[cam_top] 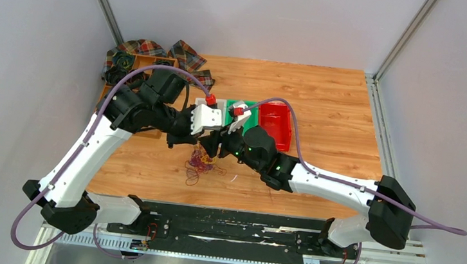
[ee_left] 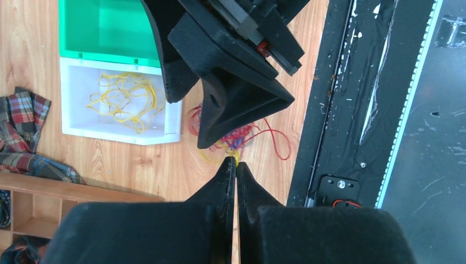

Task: Untangle the cables
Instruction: Untie the cable, then place the cable in the bin.

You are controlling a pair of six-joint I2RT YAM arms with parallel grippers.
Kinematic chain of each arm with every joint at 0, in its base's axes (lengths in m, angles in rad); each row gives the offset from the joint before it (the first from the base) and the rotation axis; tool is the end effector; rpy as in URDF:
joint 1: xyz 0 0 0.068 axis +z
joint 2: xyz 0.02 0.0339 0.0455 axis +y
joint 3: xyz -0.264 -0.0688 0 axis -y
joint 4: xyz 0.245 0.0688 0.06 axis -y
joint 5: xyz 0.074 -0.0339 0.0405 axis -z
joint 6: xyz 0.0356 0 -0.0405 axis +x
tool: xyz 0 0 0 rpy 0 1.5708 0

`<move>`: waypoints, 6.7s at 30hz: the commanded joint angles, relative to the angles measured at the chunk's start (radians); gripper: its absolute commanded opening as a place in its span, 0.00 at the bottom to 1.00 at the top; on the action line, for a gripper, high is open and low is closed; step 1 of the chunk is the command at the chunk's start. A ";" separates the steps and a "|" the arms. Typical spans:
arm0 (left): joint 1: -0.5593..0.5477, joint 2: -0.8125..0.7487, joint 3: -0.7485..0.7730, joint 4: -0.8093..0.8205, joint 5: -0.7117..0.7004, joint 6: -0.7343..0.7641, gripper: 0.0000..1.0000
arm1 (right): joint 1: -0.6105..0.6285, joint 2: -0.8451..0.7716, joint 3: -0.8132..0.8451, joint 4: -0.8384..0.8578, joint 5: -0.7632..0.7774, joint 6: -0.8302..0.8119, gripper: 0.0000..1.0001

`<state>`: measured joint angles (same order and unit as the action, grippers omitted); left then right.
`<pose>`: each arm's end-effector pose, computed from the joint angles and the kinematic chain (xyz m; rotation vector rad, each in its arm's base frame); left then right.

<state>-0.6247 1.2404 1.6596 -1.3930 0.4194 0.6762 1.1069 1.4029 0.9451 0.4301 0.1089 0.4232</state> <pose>0.1486 -0.1250 0.4297 1.6380 1.8833 -0.5102 0.1518 0.2948 0.3163 -0.4876 1.6408 1.0843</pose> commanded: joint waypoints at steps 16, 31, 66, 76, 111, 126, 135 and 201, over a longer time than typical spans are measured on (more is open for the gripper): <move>-0.020 0.041 0.148 -0.022 -0.042 0.019 0.00 | 0.034 0.031 0.009 0.072 0.035 0.054 0.51; -0.020 0.089 0.413 -0.021 -0.138 0.085 0.00 | 0.036 -0.001 -0.090 0.045 0.051 0.082 0.51; -0.021 0.111 0.658 -0.018 -0.063 0.093 0.00 | -0.028 0.121 0.179 0.035 -0.118 -0.047 0.55; -0.021 0.146 0.839 -0.013 -0.089 0.118 0.00 | -0.098 0.118 -0.004 0.026 -0.212 0.010 0.38; -0.021 -0.074 0.406 0.843 -0.409 0.043 0.00 | -0.120 -0.207 -0.219 -0.296 -0.110 -0.110 0.30; -0.021 -0.116 -0.055 0.882 -0.473 0.055 0.01 | -0.134 -0.325 -0.232 -0.329 -0.063 -0.089 0.36; -0.013 -0.051 -0.251 0.976 -0.513 0.076 0.00 | -0.140 -0.351 -0.269 -0.326 -0.065 -0.065 0.36; 0.185 0.421 -0.322 0.749 -0.172 0.007 0.68 | -0.207 -0.396 -0.275 -0.465 -0.100 0.122 0.35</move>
<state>-0.4595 1.7302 1.2167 -0.4240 0.0780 0.6586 0.9192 1.0203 0.6769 -0.0799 -0.0059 0.5331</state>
